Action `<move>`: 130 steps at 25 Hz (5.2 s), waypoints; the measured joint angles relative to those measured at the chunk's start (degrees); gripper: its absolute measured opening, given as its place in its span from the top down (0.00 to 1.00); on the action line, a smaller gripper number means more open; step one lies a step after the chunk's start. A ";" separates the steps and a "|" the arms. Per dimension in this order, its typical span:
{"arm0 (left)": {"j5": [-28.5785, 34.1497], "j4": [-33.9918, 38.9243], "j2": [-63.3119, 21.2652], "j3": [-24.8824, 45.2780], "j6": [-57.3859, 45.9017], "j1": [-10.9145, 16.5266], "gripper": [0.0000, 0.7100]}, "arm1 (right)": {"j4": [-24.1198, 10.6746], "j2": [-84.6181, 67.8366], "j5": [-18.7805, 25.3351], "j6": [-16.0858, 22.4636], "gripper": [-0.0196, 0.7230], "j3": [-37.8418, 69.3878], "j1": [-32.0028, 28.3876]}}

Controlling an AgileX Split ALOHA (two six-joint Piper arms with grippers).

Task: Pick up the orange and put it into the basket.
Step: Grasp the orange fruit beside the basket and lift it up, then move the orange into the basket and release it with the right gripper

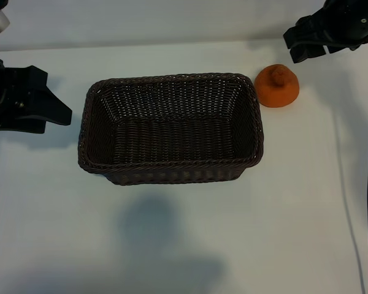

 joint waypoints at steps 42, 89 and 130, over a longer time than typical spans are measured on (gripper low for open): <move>1.08 0.00 0.00 0.00 -0.07 0.00 0.24 | 1.33 17.95 -18.93 -0.01 0.19 0.00 0.00; 0.82 0.05 0.00 0.00 0.93 0.00 0.24 | -1.81 15.17 -5.88 1.09 0.91 -2.36 -0.05; 0.91 0.05 0.00 0.00 1.16 0.00 0.24 | -1.13 -3.53 14.35 0.09 0.91 -2.43 -0.20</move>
